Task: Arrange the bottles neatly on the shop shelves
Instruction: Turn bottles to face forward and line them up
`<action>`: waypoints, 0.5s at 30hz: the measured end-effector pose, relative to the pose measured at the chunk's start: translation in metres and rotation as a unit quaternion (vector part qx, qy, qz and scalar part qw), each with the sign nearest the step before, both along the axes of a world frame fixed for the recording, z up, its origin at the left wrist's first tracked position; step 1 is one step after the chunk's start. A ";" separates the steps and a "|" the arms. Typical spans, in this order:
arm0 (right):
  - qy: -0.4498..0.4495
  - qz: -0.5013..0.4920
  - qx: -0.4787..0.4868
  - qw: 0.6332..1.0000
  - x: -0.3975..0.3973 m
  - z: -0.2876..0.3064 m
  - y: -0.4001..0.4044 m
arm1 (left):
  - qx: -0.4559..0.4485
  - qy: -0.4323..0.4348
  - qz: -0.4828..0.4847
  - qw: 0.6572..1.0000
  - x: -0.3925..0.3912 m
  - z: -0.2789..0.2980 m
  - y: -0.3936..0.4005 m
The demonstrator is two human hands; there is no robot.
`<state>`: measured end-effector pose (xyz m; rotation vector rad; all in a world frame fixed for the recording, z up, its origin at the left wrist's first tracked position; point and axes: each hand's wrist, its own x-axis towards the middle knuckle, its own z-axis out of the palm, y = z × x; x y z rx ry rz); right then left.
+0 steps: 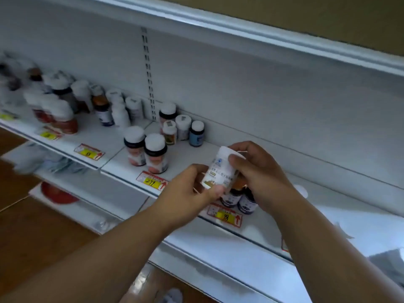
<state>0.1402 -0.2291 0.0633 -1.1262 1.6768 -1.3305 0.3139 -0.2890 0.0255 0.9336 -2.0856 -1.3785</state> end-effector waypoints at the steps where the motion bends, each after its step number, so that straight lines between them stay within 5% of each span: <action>1: -0.003 0.025 -0.004 1.000 0.011 -0.003 -0.006 | 0.005 0.003 0.023 1.000 0.015 -0.004 0.002; 15: -0.026 0.269 -0.061 0.961 0.303 -0.023 -0.133 | -0.050 -0.045 0.230 0.971 0.309 -0.016 -0.055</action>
